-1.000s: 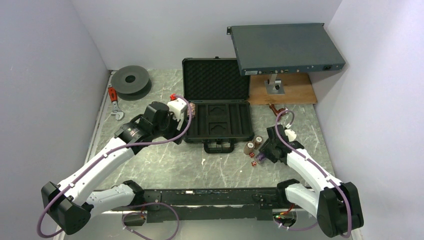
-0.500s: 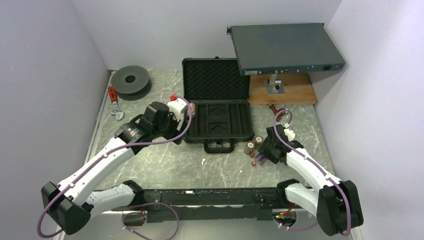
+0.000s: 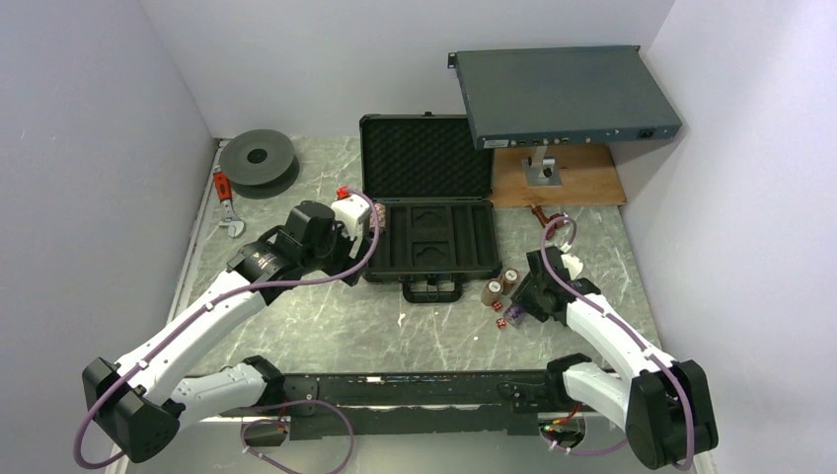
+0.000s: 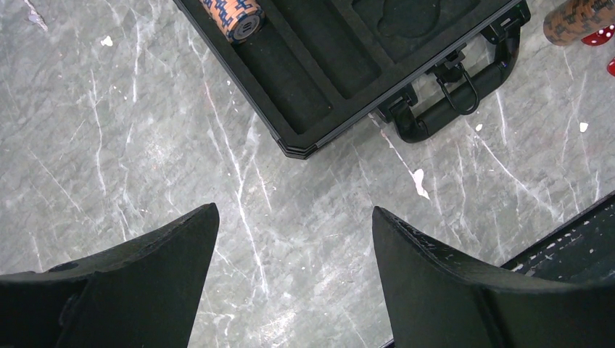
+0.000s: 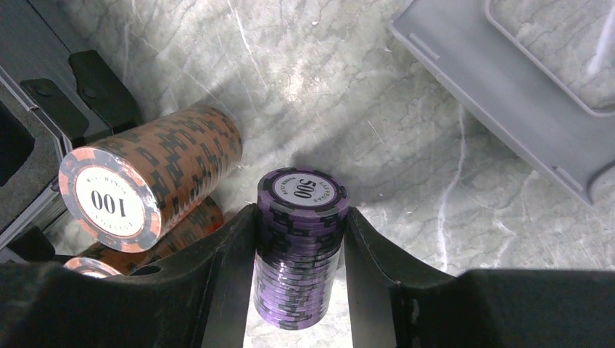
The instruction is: Pack up texas hold em set
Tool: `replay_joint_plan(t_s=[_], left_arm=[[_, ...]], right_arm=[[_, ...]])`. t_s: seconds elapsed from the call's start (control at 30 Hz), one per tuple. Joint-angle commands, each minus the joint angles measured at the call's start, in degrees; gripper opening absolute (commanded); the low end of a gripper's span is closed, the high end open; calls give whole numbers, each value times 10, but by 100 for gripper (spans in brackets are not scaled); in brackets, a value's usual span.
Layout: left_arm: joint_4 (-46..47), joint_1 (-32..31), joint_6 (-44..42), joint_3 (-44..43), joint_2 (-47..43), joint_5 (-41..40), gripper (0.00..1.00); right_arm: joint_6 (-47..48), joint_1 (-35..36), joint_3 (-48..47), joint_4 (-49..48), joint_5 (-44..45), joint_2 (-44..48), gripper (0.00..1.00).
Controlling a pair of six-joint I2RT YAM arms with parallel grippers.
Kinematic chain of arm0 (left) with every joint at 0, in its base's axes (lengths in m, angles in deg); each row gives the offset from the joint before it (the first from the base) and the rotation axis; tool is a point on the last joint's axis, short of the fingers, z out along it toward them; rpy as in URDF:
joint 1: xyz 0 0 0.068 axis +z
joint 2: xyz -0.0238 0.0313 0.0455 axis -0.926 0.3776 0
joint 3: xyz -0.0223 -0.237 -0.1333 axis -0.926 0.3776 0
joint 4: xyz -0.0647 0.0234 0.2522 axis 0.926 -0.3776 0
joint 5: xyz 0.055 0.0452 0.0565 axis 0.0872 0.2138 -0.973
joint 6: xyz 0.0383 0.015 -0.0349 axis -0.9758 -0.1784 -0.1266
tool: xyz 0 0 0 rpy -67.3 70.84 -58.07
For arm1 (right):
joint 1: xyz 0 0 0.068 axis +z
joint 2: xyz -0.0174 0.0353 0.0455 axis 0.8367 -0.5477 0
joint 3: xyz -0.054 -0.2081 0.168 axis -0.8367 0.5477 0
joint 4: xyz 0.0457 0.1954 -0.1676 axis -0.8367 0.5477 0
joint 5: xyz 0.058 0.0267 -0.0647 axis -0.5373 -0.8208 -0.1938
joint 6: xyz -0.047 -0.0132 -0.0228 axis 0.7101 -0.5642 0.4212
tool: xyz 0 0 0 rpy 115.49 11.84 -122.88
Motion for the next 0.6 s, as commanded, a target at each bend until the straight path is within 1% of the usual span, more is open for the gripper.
replay_joint_plan(t_s=[0.0,0.1,0.17,0.4,0.57], left_arm=[[4,-3,-7,-19,2,-1,83],[5,-3,-7,-19,1,2,83],[6,-3,-7,-18,0,6,83],[8,-3,-7,-18,0,15,83],[11,-3,-9,-16,-2,15,83]], right_arm=[[13,-3,-26,24,18,32,13],[17,-3,-36,41,19,52,4],[20,-3,-45,52,19,65,0],[44,-3,-82,86,22,119,0],[76,-2,-149,117,54,138,0]])
